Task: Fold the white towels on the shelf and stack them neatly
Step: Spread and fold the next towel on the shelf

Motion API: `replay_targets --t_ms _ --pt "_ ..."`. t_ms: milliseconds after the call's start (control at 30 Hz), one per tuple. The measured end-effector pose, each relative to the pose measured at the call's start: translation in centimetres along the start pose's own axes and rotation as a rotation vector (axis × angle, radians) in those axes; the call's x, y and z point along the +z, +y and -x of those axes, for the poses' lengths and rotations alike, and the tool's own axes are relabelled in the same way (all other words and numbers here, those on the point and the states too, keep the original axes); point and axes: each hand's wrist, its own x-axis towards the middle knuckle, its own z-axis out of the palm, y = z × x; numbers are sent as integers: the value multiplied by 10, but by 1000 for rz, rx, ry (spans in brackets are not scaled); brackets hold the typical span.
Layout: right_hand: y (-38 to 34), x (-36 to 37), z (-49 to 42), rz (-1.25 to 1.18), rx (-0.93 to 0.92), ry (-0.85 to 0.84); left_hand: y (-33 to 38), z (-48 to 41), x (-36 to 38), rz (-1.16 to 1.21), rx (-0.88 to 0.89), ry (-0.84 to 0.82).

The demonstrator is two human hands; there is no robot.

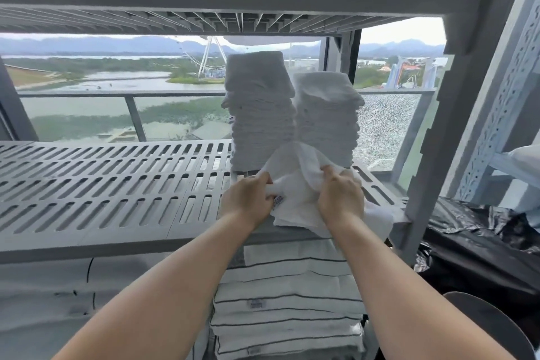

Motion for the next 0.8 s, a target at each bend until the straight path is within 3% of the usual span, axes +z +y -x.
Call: replay_targets --t_ms 167,500,800 --pt "-25 5 -2 -232 -99 65 -23 15 -21 -30 -39 88" --pt "-169 33 26 -633 -262 -126 -169 53 -97 -115 -204 240" --pt "-346 80 48 -980 -124 -467 -342 66 -163 -117 -301 318"
